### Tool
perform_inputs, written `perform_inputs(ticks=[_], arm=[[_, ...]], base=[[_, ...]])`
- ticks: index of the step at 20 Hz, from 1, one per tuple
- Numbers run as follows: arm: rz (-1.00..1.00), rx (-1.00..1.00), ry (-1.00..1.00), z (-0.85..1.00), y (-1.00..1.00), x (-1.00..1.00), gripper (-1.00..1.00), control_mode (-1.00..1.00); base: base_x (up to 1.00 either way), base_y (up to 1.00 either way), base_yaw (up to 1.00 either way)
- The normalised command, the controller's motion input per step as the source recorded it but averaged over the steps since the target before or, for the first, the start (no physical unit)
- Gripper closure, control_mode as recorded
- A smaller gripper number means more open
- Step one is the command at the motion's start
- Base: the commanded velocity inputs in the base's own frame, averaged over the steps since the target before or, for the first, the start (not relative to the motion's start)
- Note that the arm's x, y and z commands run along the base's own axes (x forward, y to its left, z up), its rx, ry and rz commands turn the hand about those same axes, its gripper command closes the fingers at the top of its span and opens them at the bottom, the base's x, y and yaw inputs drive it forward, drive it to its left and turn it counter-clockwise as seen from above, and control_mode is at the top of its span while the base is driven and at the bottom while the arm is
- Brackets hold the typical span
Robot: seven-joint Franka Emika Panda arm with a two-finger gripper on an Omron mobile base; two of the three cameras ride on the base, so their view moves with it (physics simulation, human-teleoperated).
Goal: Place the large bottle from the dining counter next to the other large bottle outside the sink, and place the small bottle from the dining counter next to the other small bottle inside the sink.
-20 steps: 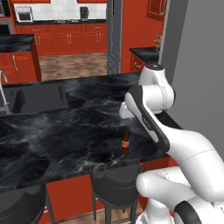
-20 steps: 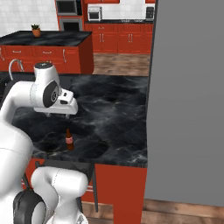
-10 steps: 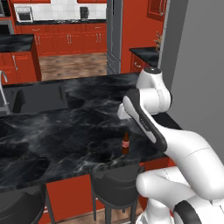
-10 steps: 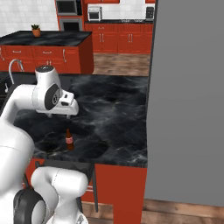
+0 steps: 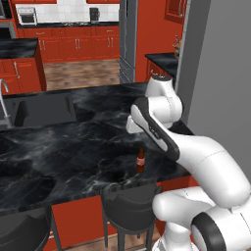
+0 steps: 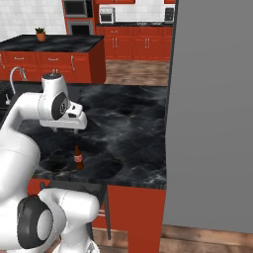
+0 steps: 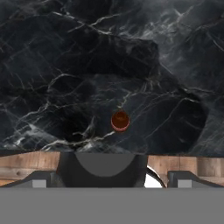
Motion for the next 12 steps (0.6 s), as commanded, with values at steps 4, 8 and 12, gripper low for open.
perform_inputs(ticks=[4,8,12], arm=[[0.01,0.0,0.0,-0.2,0.0,0.21,-1.0,-1.0],[0.04,0.0,0.0,-0.17,0.0,0.13,-1.0,-1.0],[0.06,0.0,0.0,-0.14,0.0,0.22,-1.0,-1.0]], base=[[0.0,0.0,0.0],[0.0,0.0,0.0],[0.0,0.0,0.0]])
